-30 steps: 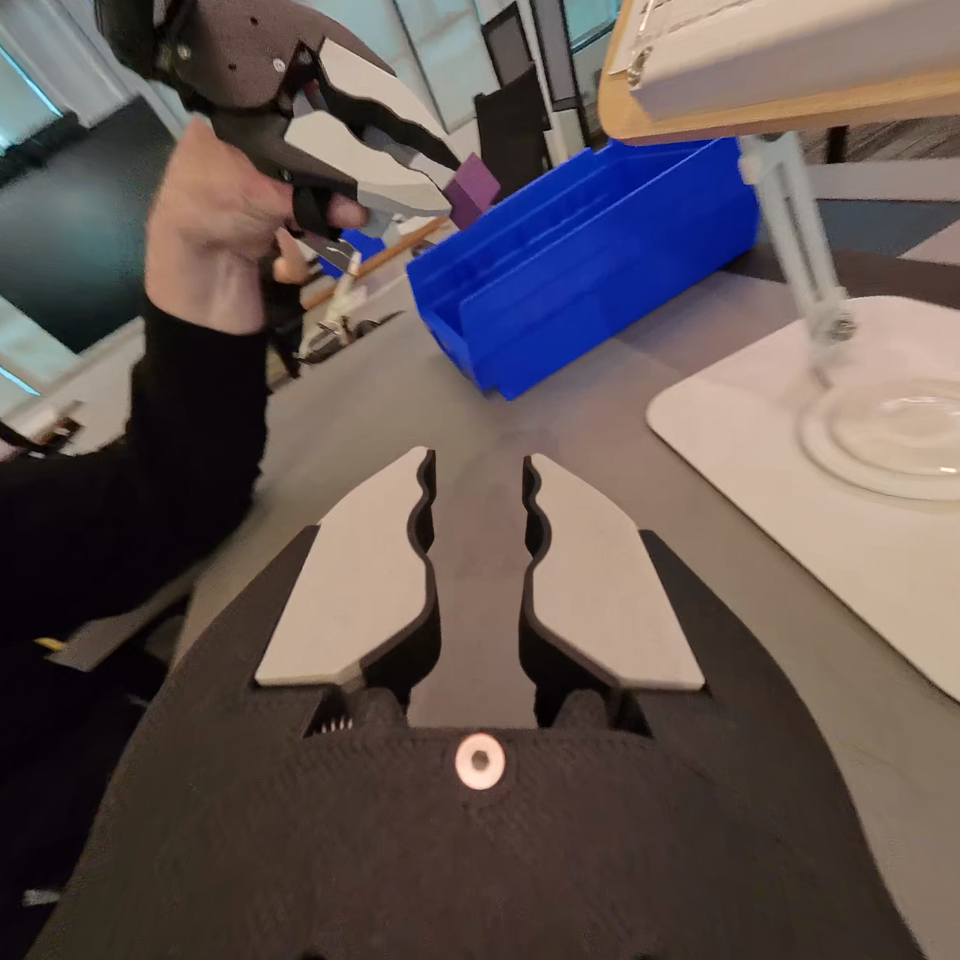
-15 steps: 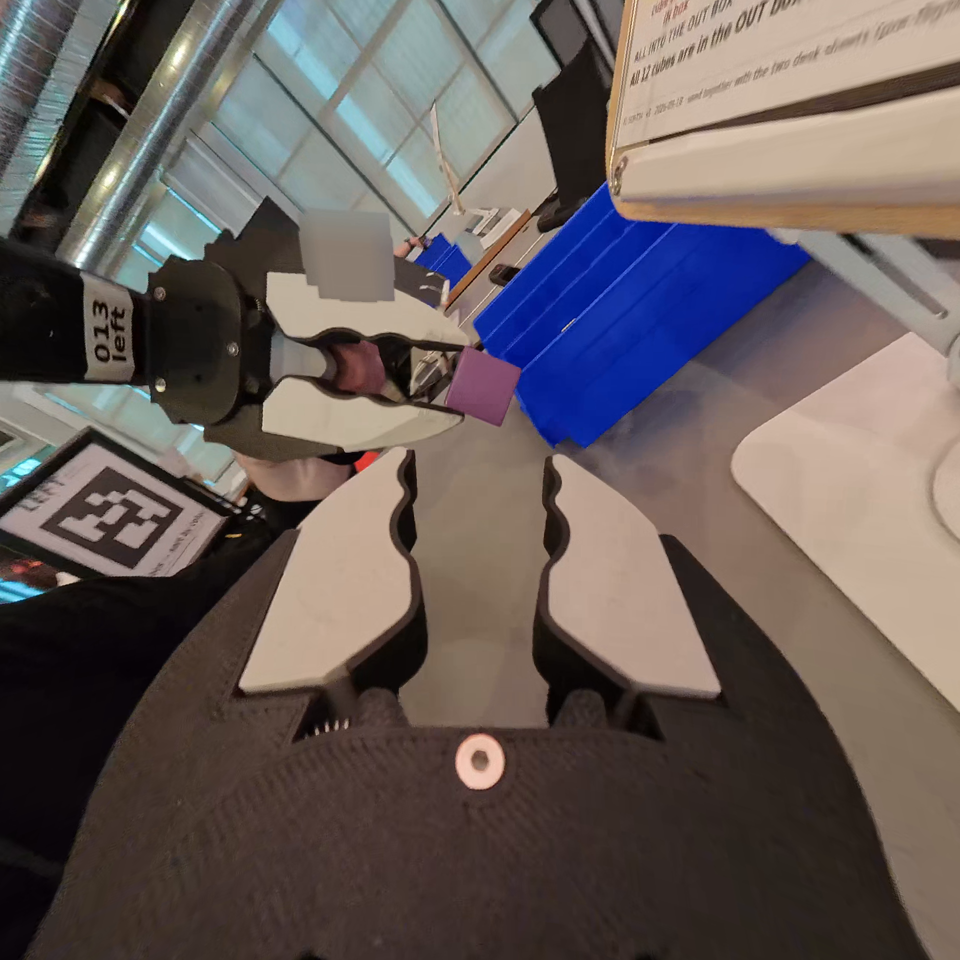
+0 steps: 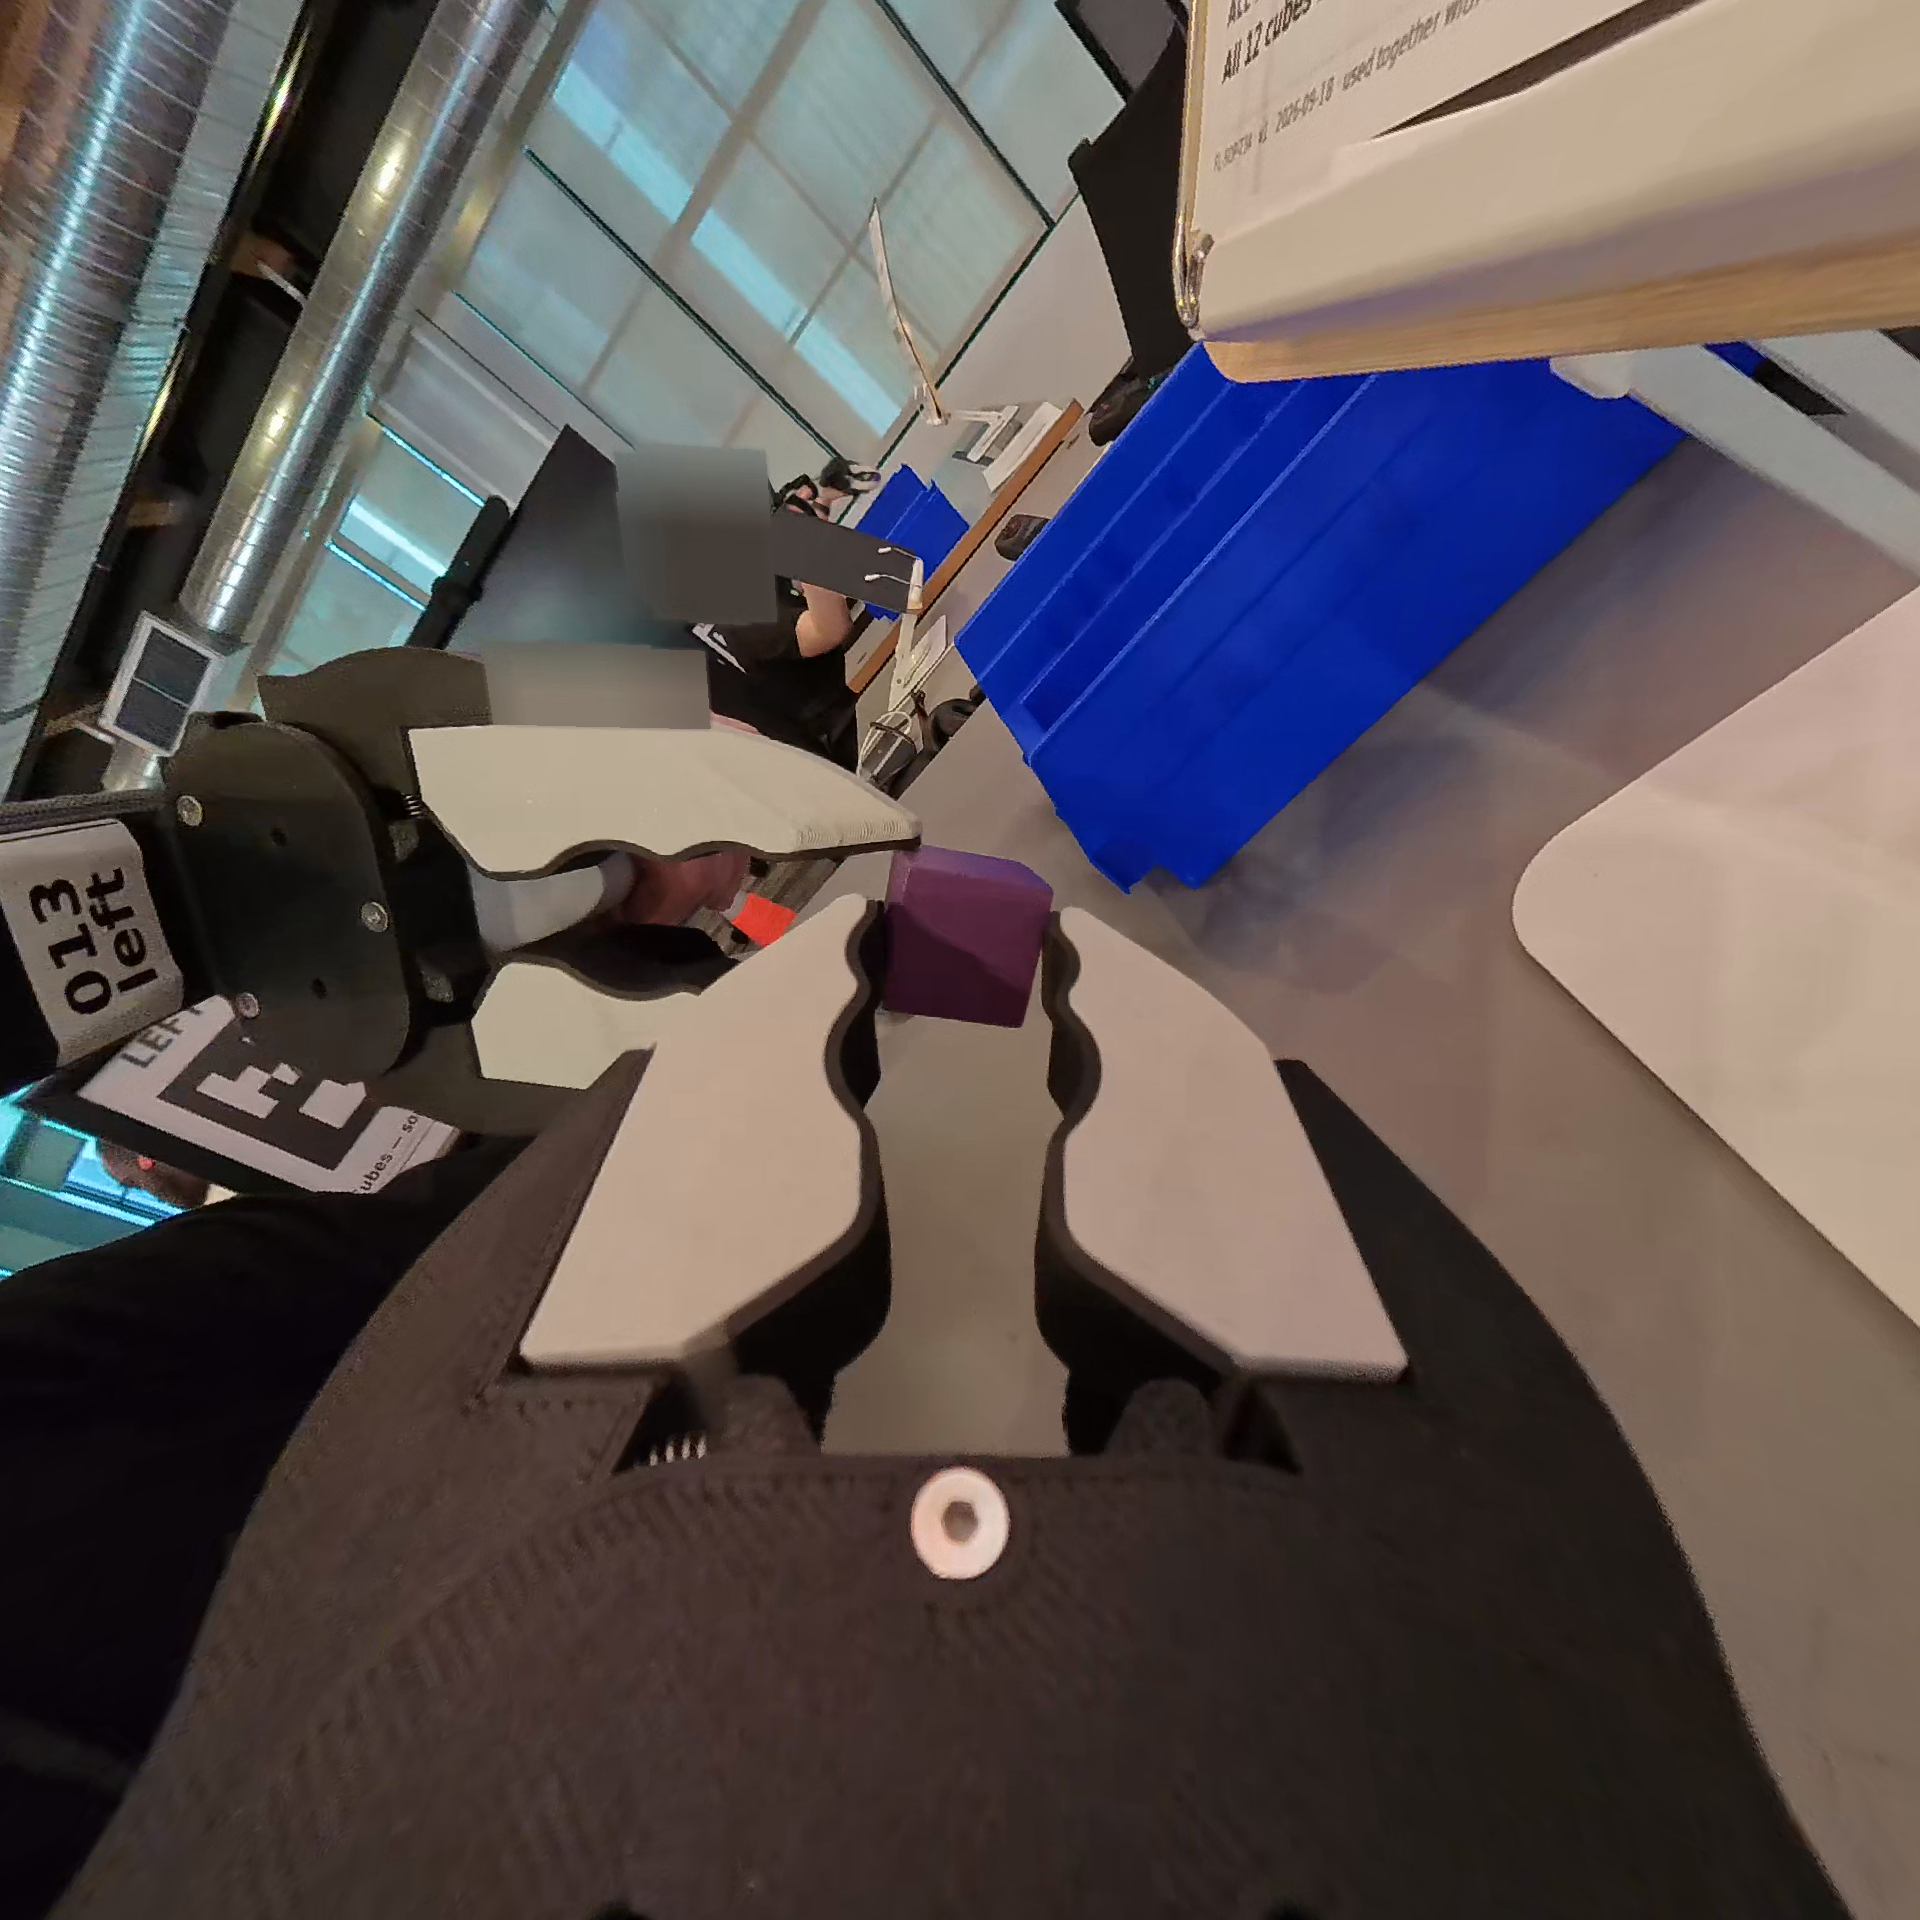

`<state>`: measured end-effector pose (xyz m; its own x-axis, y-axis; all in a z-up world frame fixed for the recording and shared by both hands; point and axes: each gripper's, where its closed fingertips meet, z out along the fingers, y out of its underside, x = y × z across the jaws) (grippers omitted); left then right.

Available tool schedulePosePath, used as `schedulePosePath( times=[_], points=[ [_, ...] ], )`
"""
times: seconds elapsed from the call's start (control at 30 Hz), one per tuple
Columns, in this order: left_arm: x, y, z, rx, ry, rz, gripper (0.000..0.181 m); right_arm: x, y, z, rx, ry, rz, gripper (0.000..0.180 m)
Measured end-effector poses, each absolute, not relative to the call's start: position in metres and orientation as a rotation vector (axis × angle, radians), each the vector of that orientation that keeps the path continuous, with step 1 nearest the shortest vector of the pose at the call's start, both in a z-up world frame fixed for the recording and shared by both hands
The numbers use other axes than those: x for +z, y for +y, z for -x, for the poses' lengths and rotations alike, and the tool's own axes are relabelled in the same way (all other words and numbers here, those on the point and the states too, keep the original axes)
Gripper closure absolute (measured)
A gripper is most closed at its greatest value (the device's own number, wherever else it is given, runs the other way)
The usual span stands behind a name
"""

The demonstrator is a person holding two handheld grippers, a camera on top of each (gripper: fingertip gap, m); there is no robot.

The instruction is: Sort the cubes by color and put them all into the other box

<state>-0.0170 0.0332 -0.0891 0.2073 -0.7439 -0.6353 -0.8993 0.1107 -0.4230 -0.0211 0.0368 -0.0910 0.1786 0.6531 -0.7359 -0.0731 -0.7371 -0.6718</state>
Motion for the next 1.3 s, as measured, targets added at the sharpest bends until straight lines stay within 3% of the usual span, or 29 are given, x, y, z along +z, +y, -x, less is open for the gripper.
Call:
schedulePosePath(
  times=[0.03,0.2,0.33,0.37,0.43,0.57,0.67,0.97,1.3],
  points=[
    [-0.089,0.034,0.017,0.243,1.563,1.660,0.155,-0.091,0.037,0.021,1.600,-0.548,1.880,0.151],
    [-0.084,0.034,0.013,0.224,1.525,1.640,0.153,-0.089,0.039,0.016,1.569,-0.548,1.875,0.151],
    [-0.059,0.034,0.018,0.206,1.433,1.607,0.132,-0.076,0.036,-0.004,1.464,-0.571,1.852,0.152],
    [-0.052,0.032,0.021,0.186,1.416,1.601,0.135,-0.071,0.034,-0.014,1.426,-0.588,1.846,0.151],
    [-0.041,0.030,0.027,0.158,1.393,1.581,0.159,-0.055,0.034,-0.041,1.317,-0.618,1.825,0.152],
    [-0.029,0.033,0.039,0.161,1.366,1.573,0.181,-0.027,0.052,-0.118,0.990,-0.644,1.849,0.152],
    [-0.025,0.037,0.043,0.174,1.346,1.568,0.181,-0.022,0.079,-0.186,0.789,-0.591,1.927,0.152],
    [-0.035,0.046,0.043,0.209,1.365,1.605,0.181,-0.112,0.156,-0.327,0.343,-0.575,2.334,0.151],
    [-0.050,0.053,0.037,0.232,1.404,1.627,0.181,-0.184,0.172,-0.331,0.185,-1.262,2.376,0.150]
  ],
)
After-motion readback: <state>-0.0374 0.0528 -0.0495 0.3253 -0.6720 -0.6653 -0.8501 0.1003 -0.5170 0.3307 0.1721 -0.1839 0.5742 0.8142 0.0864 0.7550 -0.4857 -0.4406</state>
